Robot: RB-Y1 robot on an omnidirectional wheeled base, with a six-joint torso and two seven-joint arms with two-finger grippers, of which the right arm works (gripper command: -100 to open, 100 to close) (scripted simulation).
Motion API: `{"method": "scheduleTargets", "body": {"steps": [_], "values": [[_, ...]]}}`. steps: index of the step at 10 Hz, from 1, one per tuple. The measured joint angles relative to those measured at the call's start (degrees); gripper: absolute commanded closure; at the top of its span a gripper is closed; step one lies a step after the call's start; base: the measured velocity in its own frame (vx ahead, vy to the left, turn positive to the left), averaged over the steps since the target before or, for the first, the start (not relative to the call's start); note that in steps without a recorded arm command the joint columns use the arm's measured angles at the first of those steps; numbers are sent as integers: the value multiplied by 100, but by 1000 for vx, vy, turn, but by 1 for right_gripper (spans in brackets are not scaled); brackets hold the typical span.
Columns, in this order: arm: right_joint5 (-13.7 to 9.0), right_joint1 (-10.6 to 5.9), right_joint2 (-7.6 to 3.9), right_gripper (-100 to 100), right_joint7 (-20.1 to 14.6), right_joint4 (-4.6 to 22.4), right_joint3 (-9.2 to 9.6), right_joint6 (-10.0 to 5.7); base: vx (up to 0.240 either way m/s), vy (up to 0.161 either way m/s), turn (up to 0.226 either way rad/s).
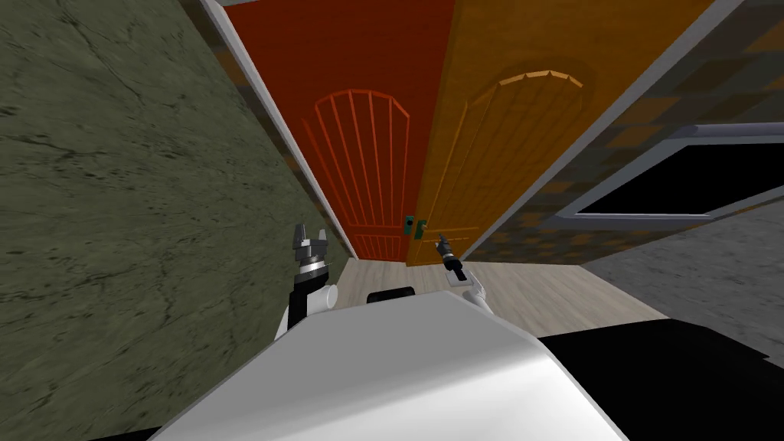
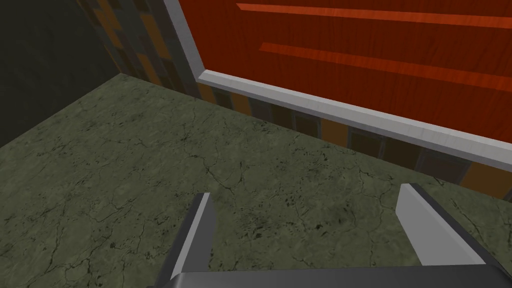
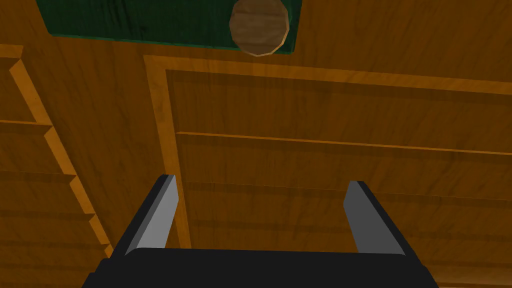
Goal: Pull the door open
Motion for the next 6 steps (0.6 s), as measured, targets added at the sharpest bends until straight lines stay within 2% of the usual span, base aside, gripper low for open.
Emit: {"method": "scheduleTargets", "body": {"steps": [2, 3, 4, 5, 6], "values": [[-23, -32, -7, -100, 48, 44, -66, 50, 172, -59, 57], [-27, -74, 3, -100, 61, 56, -59, 54, 217, 35, 93], [-25, -153, 23, -100, 78, 112, -44, 30, 238, 89, 153], [-21, -182, 47, -100, 81, 59, 3, 23, 202, 134, 131], [-24, -232, 45, -100, 65, 23, 53, 22, 83, 65, 17]]}}
